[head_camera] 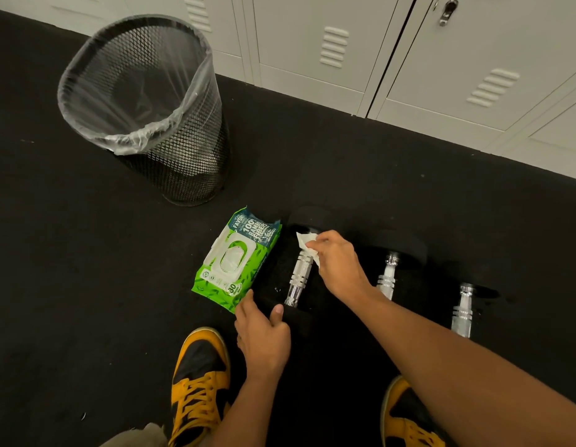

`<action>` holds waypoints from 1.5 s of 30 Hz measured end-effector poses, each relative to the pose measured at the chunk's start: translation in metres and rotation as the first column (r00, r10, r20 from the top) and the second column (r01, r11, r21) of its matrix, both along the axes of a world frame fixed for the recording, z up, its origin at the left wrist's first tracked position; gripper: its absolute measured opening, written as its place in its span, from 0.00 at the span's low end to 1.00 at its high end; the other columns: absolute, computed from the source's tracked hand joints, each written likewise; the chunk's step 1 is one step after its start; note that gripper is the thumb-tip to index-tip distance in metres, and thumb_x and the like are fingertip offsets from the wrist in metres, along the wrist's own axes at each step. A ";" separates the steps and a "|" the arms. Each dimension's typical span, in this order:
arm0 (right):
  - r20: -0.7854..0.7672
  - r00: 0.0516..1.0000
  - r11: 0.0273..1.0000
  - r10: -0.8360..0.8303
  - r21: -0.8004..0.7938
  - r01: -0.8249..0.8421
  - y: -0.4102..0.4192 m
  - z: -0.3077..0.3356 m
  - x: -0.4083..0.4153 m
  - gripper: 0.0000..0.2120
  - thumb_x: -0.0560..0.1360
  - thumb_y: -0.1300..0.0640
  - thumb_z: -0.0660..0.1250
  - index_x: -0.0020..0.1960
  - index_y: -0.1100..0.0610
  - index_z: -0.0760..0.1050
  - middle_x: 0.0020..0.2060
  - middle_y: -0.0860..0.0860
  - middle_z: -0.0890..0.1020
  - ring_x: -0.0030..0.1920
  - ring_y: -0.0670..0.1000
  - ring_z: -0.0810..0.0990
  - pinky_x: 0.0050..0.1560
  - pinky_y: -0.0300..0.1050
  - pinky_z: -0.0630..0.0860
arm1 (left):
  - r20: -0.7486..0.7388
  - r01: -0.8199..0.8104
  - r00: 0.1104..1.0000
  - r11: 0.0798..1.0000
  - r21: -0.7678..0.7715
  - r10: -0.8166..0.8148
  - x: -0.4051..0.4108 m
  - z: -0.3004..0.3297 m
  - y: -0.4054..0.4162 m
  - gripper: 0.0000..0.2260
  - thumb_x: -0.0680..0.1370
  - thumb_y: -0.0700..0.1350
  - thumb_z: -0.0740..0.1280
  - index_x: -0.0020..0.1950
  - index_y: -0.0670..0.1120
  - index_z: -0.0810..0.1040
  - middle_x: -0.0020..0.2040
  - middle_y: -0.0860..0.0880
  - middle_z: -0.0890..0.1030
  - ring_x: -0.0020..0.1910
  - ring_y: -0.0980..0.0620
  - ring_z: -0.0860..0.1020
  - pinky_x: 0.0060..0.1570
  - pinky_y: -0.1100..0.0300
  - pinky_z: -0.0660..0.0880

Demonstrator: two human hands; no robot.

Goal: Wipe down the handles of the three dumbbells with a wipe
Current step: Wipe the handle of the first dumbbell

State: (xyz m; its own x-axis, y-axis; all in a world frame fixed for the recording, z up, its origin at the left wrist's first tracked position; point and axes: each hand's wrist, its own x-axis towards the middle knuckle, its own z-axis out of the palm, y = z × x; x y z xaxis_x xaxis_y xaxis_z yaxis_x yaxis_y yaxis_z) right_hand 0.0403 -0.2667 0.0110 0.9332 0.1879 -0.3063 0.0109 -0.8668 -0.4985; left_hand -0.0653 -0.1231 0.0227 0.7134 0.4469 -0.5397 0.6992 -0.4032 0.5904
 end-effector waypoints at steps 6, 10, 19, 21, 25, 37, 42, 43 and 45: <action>-0.092 0.996 0.999 -0.001 -0.042 -0.003 0.008 -0.008 -0.006 0.24 0.76 0.68 0.64 0.71 0.55 0.71 0.72 0.53 0.62 0.64 0.56 0.75 0.64 0.46 0.73 | 0.021 0.015 1.000 1.000 -0.006 -0.015 -0.014 0.001 -0.001 0.33 0.76 0.59 0.68 0.74 0.44 0.63 0.72 0.46 0.67 0.70 0.46 0.67 0.69 0.45 0.65; -0.129 0.991 1.000 0.024 -0.007 -0.026 0.006 -0.006 -0.006 0.27 0.75 0.70 0.64 0.72 0.57 0.70 0.69 0.56 0.64 0.62 0.57 0.74 0.63 0.47 0.73 | -0.015 0.075 0.997 0.997 0.008 -0.075 -0.012 0.003 -0.001 0.45 0.68 0.65 0.73 0.75 0.44 0.60 0.73 0.47 0.66 0.71 0.45 0.67 0.70 0.43 0.65; -0.138 0.986 0.986 -0.092 0.126 0.109 0.013 -0.011 -0.017 0.18 0.77 0.69 0.66 0.66 0.60 0.76 0.56 0.53 0.72 0.56 0.56 0.78 0.57 0.45 0.78 | -0.028 0.084 0.996 0.996 0.005 -0.084 -0.009 0.001 0.006 0.44 0.70 0.60 0.74 0.77 0.42 0.59 0.74 0.45 0.65 0.73 0.44 0.65 0.71 0.47 0.63; -0.140 0.988 0.989 -0.066 0.125 0.084 0.014 -0.013 -0.021 0.20 0.76 0.69 0.67 0.67 0.58 0.76 0.57 0.54 0.73 0.57 0.54 0.78 0.57 0.39 0.74 | -0.027 0.085 0.996 0.996 -0.002 -0.085 -0.009 0.000 0.007 0.43 0.71 0.59 0.74 0.78 0.43 0.58 0.75 0.45 0.65 0.73 0.44 0.64 0.71 0.48 0.62; -0.122 0.991 0.985 -0.058 0.155 0.076 0.017 -0.013 -0.032 0.19 0.76 0.68 0.67 0.65 0.57 0.78 0.56 0.54 0.75 0.56 0.53 0.78 0.53 0.32 0.68 | -0.033 0.087 0.996 0.996 -0.005 -0.087 -0.008 0.000 0.009 0.42 0.73 0.58 0.73 0.78 0.42 0.58 0.76 0.44 0.64 0.74 0.44 0.64 0.71 0.49 0.62; -0.150 0.989 0.975 0.014 0.223 0.020 0.019 -0.019 -0.048 0.16 0.73 0.68 0.70 0.57 0.57 0.84 0.52 0.54 0.82 0.53 0.52 0.81 0.54 0.33 0.72 | -0.058 0.079 0.995 0.997 -0.007 -0.079 -0.003 -0.005 0.017 0.38 0.75 0.56 0.71 0.78 0.42 0.59 0.75 0.42 0.66 0.73 0.43 0.65 0.71 0.48 0.64; -0.239 0.968 0.977 0.071 0.214 -0.018 0.018 -0.023 -0.053 0.20 0.74 0.70 0.65 0.56 0.49 0.84 0.55 0.50 0.84 0.59 0.52 0.80 0.65 0.45 0.74 | -0.068 0.099 0.993 0.995 -0.023 -0.101 0.000 -0.007 0.021 0.37 0.76 0.55 0.70 0.78 0.41 0.59 0.75 0.41 0.66 0.73 0.43 0.65 0.71 0.47 0.64; -0.246 0.967 0.977 0.071 0.213 -0.018 0.017 -0.023 -0.050 0.19 0.74 0.69 0.66 0.55 0.49 0.84 0.55 0.49 0.85 0.59 0.51 0.80 0.67 0.45 0.72 | -0.071 0.100 0.992 0.995 -0.027 -0.102 0.000 -0.007 0.022 0.37 0.76 0.55 0.70 0.78 0.41 0.59 0.75 0.41 0.66 0.73 0.43 0.65 0.71 0.47 0.64; -0.240 0.970 0.974 0.041 0.225 0.014 0.013 -0.021 -0.044 0.18 0.74 0.68 0.65 0.52 0.49 0.86 0.53 0.48 0.86 0.58 0.51 0.80 0.66 0.44 0.71 | -0.071 0.098 0.992 0.995 -0.034 -0.100 0.001 -0.007 0.023 0.37 0.76 0.55 0.70 0.78 0.41 0.59 0.74 0.41 0.66 0.73 0.43 0.65 0.71 0.47 0.63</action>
